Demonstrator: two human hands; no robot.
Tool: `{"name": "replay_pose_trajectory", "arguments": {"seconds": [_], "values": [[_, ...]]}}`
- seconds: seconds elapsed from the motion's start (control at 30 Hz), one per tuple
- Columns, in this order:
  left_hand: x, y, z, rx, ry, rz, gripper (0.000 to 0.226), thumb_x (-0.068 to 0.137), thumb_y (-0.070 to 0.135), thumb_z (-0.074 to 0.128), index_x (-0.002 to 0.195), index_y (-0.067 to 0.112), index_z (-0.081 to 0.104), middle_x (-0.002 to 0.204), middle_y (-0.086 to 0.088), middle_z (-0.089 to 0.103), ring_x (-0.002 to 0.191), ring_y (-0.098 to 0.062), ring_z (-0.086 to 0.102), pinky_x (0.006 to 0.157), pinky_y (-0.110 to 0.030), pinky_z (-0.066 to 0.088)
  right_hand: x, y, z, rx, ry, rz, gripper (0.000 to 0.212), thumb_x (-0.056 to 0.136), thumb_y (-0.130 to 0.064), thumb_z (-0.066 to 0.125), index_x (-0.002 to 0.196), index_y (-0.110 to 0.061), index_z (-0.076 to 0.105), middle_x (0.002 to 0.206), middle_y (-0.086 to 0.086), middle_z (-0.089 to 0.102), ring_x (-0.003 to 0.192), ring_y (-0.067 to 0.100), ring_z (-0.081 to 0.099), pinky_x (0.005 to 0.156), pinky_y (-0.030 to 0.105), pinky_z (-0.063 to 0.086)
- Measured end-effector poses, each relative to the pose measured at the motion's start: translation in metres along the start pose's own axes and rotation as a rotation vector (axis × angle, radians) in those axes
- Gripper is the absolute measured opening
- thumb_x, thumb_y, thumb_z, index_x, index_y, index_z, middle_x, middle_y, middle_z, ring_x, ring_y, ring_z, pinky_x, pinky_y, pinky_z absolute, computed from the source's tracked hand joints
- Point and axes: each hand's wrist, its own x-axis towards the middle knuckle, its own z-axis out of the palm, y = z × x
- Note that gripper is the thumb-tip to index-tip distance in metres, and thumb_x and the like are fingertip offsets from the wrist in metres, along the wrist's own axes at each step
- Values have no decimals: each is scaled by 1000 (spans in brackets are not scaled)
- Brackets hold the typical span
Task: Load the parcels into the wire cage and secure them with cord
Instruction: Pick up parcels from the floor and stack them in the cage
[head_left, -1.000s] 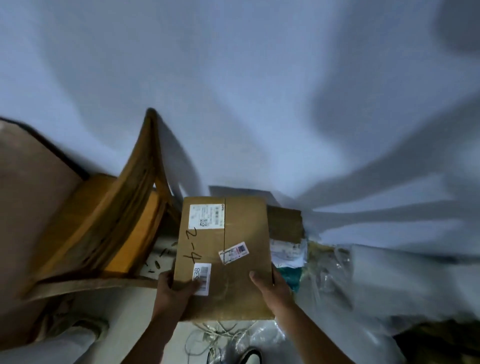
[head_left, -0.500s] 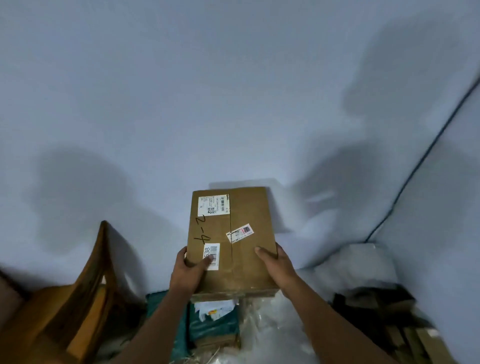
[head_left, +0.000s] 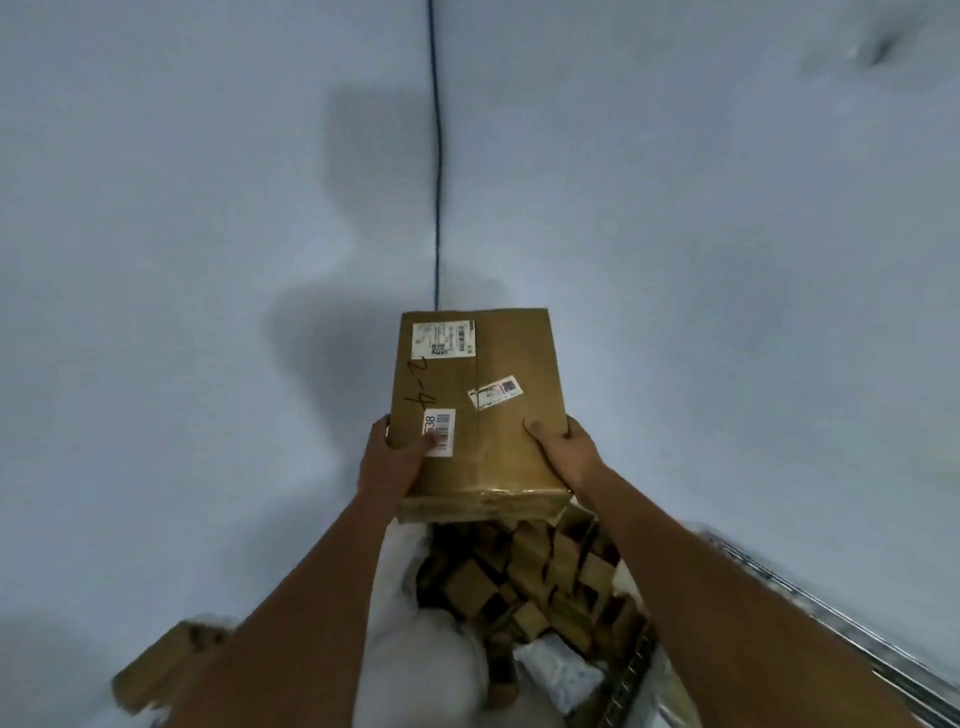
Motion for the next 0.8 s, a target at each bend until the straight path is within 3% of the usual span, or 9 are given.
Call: {"name": "replay_pose_trajectory", "arguments": {"seconds": [0.1,0.23,0.37,0.43,0.47,0.53,0.6,0.67,0.8], "values": [[-19,13,96,11,-152,32,85,74,53,85,145,28,45,139,-1,60,118,-27,61,102,-49,51,-20,31,-96,30,166,47,72,82,-56,73,141,-20,52,129,6,66,106,26,68,97,44,56],[-68,21,229,-22,-415,13,70,77,48,84,135,36,46,125,5,66,93,-11,63,76,-33,52,-60,78,-224,55,384,120,70,83,-53,74,141,-19,52,129,6,65,105,25,66,92,39,56],[-128,1,344,-11,-591,-21,82,74,47,87,142,36,41,126,5,66,92,-11,64,80,-36,56,-104,144,-331,85,521,204,72,82,-53,76,141,-19,51,128,3,64,102,22,65,84,36,54],[-162,-24,392,6,-650,-62,84,74,45,87,142,37,39,131,0,64,100,-18,65,79,-40,58,-124,190,-372,121,582,259,74,80,-50,79,141,-20,51,127,3,64,103,23,65,91,41,56],[-178,-42,416,32,-672,-81,87,73,45,87,143,36,38,136,-2,61,108,-24,65,88,-47,57,-132,216,-390,150,609,293,75,78,-47,81,141,-20,51,126,3,65,102,23,66,94,44,56],[-210,-82,457,100,-689,-142,93,70,46,89,145,36,36,141,-2,58,119,-30,60,101,-54,51,-146,270,-419,198,630,364,76,76,-43,85,140,-19,50,125,5,65,99,21,66,95,44,55],[-236,-124,482,149,-694,-225,95,68,45,91,144,37,35,139,-1,57,116,-28,59,90,-46,54,-159,323,-435,236,626,462,80,74,-40,87,141,-19,48,125,6,64,97,22,65,92,43,55],[-257,-164,507,195,-703,-288,100,68,42,91,147,34,31,135,0,56,109,-25,59,79,-37,52,-167,377,-449,295,584,551,84,74,-38,88,143,-20,45,129,9,61,105,29,64,97,50,54],[-284,-235,548,313,-678,-371,98,69,36,92,146,31,31,135,-4,56,108,-26,57,96,-46,48,-172,473,-463,337,511,664,74,78,-31,85,139,-21,44,126,10,59,108,34,63,95,57,55]]}}
